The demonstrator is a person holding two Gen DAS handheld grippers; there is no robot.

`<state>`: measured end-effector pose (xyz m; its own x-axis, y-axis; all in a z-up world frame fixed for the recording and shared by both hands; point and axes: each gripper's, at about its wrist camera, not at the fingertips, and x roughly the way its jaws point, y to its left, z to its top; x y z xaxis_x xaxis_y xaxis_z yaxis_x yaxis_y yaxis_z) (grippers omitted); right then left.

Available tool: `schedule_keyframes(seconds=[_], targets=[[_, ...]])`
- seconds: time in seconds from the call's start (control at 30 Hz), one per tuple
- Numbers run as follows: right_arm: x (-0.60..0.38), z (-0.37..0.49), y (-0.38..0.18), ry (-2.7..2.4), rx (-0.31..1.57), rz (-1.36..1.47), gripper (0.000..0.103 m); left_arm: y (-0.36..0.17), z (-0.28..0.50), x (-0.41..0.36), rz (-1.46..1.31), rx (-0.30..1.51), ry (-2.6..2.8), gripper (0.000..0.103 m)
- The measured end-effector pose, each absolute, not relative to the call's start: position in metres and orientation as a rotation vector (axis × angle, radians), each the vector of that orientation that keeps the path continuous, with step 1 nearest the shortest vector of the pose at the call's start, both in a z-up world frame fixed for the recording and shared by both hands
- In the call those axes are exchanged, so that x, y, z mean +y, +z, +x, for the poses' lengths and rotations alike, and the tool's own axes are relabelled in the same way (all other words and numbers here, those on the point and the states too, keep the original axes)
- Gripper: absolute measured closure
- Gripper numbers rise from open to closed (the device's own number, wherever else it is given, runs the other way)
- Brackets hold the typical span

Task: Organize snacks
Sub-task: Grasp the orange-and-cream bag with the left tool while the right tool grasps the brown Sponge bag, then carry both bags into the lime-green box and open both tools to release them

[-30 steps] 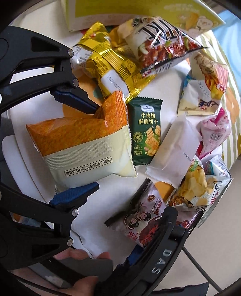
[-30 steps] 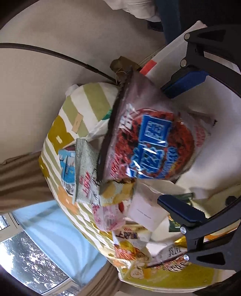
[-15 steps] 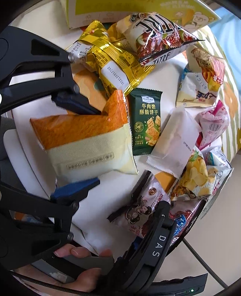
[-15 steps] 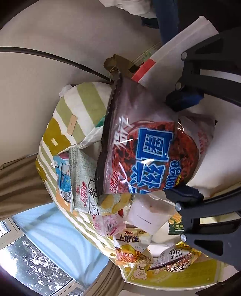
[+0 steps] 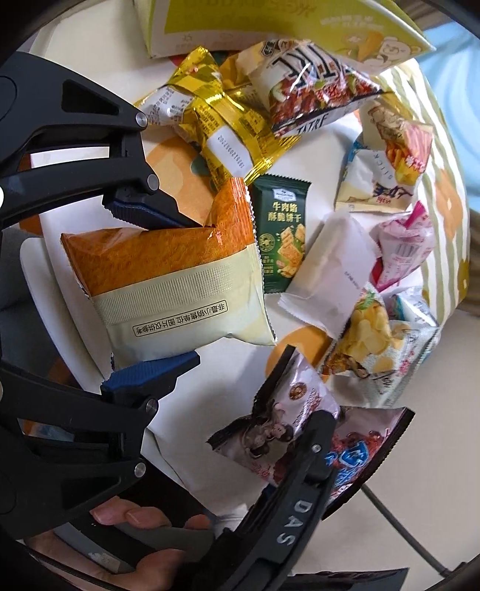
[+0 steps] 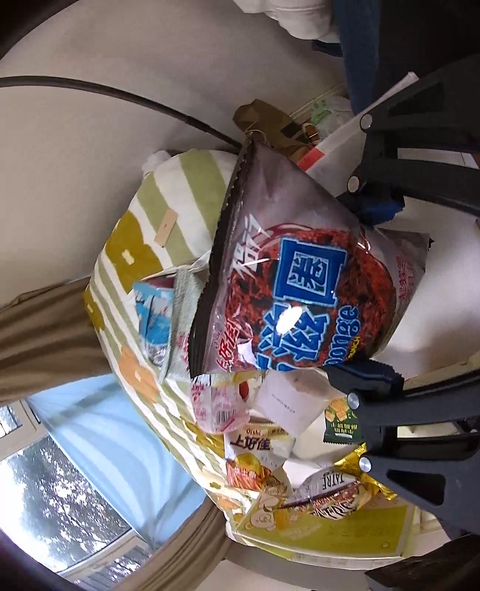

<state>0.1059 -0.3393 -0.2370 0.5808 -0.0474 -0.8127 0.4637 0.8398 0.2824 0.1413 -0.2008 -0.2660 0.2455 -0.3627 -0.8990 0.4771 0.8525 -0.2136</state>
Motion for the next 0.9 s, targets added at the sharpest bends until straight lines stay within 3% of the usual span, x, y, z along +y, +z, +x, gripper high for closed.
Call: schedule_keyframes(seconds=[0.57, 0.9], targets=[[-0.305, 0.124, -0.108, -0.023, 0.793, 0.290, 0.048, -0.111, 0.165, -0.101, -0.184, 0.918, -0.396, 0.045], [-0.206, 0.195, -0.075, 0.225, 0.749, 0.223, 0.048, -0.067, 0.214, 0.007, -0.229, 0.822, -0.240, 0.045]])
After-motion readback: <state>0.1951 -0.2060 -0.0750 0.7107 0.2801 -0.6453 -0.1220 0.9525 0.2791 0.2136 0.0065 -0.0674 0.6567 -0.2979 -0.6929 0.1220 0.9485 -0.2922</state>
